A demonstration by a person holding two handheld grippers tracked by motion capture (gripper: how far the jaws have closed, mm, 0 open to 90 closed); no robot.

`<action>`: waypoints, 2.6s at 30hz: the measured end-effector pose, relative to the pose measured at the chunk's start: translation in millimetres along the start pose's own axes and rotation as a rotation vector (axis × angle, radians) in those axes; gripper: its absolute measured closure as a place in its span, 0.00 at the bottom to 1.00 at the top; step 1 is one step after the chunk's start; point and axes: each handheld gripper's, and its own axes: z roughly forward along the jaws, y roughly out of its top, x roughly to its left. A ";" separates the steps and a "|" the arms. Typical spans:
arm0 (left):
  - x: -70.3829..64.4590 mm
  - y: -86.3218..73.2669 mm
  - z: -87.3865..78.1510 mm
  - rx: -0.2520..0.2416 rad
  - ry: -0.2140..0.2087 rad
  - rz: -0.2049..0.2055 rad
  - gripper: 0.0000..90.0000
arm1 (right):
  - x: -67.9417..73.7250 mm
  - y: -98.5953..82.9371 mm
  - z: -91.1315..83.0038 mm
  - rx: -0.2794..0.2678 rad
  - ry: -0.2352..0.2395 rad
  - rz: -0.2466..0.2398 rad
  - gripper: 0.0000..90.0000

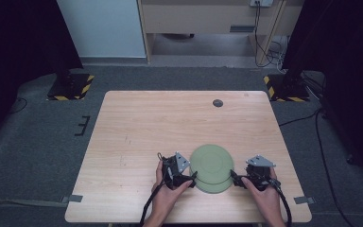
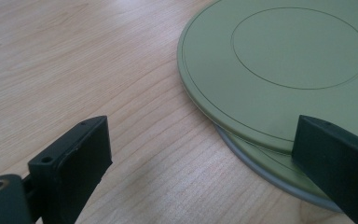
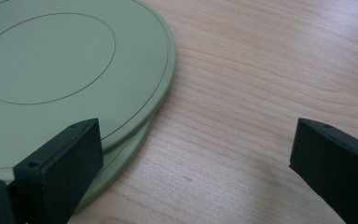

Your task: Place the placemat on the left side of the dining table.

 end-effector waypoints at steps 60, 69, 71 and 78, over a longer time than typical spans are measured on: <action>3.7 0.5 2.3 -0.004 0.024 -0.008 0.13 | -7.2 -1.9 -2.9 -0.006 -0.018 0.045 0.06; 8.2 3.2 7.5 -0.010 0.029 -0.011 0.11 | -5.9 -1.9 -3.6 -0.011 -0.021 0.044 0.06; 8.3 3.3 7.4 -0.010 0.028 -0.009 0.11 | -5.7 -2.1 -2.5 -0.011 -0.023 0.041 0.06; 6.1 3.1 6.0 -0.001 0.026 0.001 0.12 | -5.7 0.2 3.1 -0.012 -0.036 0.046 0.05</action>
